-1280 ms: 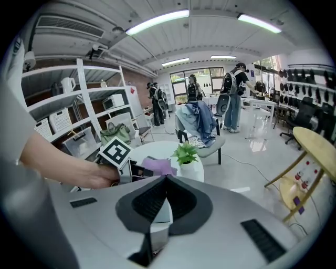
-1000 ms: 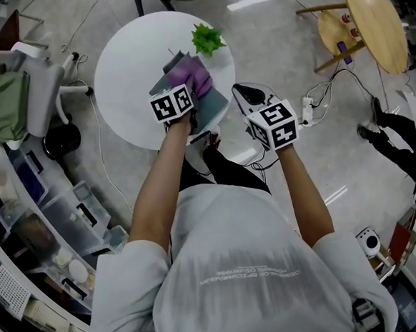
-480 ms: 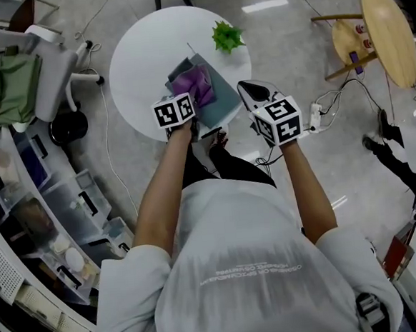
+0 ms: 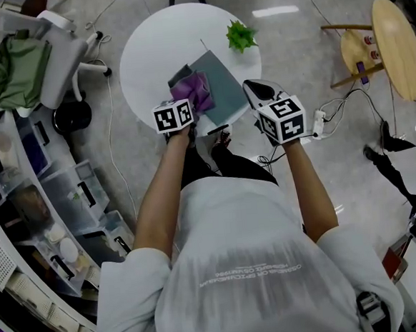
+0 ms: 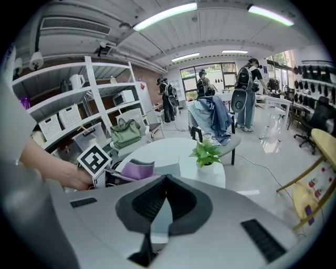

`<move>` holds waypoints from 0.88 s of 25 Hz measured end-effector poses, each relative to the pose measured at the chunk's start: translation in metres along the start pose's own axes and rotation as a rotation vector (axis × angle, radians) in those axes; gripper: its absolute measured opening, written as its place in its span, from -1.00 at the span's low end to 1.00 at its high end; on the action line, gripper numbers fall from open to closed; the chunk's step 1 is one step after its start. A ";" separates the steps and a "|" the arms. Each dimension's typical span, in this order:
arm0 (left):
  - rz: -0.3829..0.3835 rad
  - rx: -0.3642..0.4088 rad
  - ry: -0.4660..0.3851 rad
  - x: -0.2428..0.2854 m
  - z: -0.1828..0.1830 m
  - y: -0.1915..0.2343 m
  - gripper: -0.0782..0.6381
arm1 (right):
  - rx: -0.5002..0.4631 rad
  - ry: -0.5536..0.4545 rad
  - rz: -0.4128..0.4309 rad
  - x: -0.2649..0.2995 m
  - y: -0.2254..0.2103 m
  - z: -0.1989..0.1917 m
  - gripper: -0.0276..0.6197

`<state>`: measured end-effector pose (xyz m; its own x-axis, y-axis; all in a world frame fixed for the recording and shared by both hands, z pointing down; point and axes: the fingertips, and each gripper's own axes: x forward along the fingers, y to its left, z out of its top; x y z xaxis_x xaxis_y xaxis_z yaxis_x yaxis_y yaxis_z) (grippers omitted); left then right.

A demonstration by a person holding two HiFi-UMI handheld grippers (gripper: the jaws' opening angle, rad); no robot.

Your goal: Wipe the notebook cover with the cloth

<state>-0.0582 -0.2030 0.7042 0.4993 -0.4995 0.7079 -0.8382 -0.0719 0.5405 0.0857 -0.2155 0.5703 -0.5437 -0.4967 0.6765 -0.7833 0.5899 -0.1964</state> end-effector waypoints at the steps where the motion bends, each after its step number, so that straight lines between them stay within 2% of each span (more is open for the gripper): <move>1: 0.004 -0.013 0.002 -0.002 -0.001 0.002 -0.64 | 0.000 -0.001 -0.002 -0.001 0.000 0.000 -0.91; 3: 0.016 -0.019 0.003 -0.007 -0.001 0.004 -0.64 | 0.005 -0.002 -0.007 -0.003 0.000 -0.002 -0.91; 5: 0.020 0.014 -0.008 -0.012 0.002 0.001 -0.64 | 0.013 -0.005 -0.011 -0.006 0.001 -0.005 -0.91; 7: -0.009 0.023 -0.033 -0.015 0.008 -0.008 -0.64 | 0.022 -0.008 -0.018 -0.010 0.000 -0.010 -0.91; 9: -0.082 -0.029 -0.061 -0.015 0.016 -0.023 -0.64 | 0.034 -0.011 -0.027 -0.013 -0.003 -0.014 -0.91; 12: -0.256 -0.152 -0.092 -0.007 0.031 -0.058 -0.64 | 0.056 -0.020 -0.047 -0.020 -0.009 -0.019 -0.91; 14: -0.342 -0.175 -0.094 0.003 0.039 -0.082 -0.64 | 0.073 -0.026 -0.062 -0.026 -0.014 -0.023 -0.91; 20: -0.416 -0.071 0.008 0.049 0.027 -0.128 -0.64 | 0.132 -0.039 -0.101 -0.042 -0.025 -0.036 -0.91; 22: -0.389 -0.030 0.043 0.062 0.020 -0.128 -0.64 | 0.143 -0.043 -0.106 -0.045 -0.028 -0.039 -0.91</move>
<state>0.0753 -0.2422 0.6699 0.7880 -0.4030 0.4655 -0.5779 -0.2230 0.7851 0.1440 -0.1844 0.5729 -0.4655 -0.5799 0.6685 -0.8702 0.4376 -0.2264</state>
